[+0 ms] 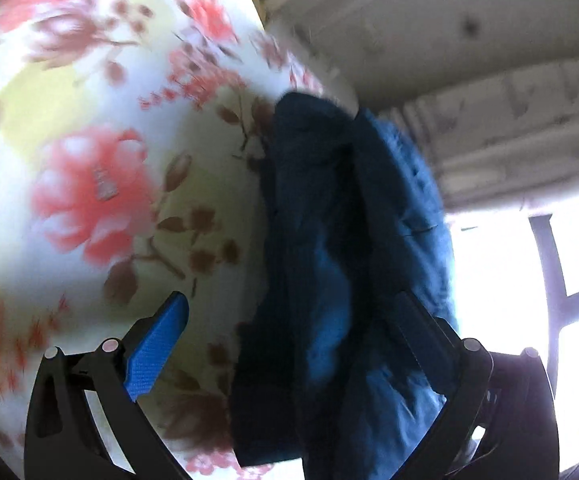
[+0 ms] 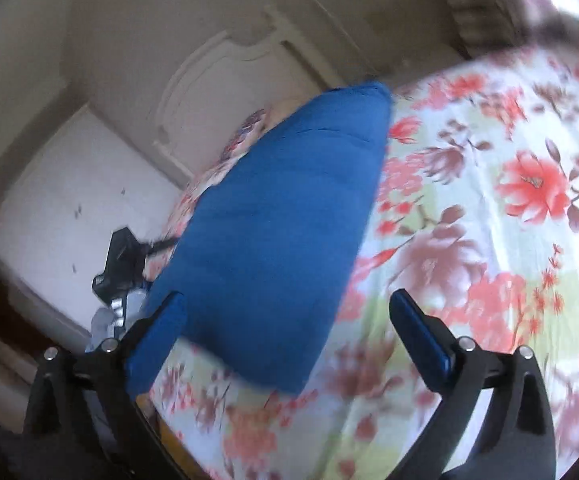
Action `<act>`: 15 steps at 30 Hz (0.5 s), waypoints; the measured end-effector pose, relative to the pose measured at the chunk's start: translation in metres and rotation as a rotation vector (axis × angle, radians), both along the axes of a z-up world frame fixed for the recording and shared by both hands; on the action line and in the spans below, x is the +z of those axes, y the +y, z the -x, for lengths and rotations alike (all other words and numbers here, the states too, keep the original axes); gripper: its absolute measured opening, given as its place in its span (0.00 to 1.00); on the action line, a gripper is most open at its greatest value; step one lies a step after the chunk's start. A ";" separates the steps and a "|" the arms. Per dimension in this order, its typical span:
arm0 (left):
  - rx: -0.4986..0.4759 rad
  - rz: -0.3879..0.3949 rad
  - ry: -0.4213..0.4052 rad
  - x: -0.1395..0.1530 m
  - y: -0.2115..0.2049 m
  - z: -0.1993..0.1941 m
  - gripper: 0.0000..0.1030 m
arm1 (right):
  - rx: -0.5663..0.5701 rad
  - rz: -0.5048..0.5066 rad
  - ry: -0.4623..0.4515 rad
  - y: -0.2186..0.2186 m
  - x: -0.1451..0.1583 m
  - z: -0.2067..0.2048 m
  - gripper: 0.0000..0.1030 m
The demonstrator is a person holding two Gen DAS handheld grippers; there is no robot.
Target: Fold large clothes
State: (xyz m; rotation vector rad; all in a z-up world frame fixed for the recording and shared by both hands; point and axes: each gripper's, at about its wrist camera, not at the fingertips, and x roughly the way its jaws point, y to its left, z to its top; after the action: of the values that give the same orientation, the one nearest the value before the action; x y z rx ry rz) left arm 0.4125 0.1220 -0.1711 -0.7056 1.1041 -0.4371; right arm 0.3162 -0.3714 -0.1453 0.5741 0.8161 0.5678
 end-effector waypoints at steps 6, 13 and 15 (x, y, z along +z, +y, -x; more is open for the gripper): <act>-0.106 0.019 0.051 -0.006 -0.026 -0.025 0.96 | 0.090 -0.029 0.142 0.027 -0.028 -0.056 0.98; -0.110 0.294 0.026 -0.011 -0.009 -0.028 0.96 | 0.107 -0.112 0.156 0.040 -0.031 -0.075 0.98; -0.117 0.453 -0.013 -0.017 -0.003 -0.022 0.96 | 0.106 -0.126 0.160 0.041 -0.032 -0.075 0.98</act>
State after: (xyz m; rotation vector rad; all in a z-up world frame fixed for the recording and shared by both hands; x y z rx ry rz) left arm 0.4348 0.1193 -0.1878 -1.0344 1.0461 -0.8053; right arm 0.3910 -0.3308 -0.1774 0.7012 0.9708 0.6799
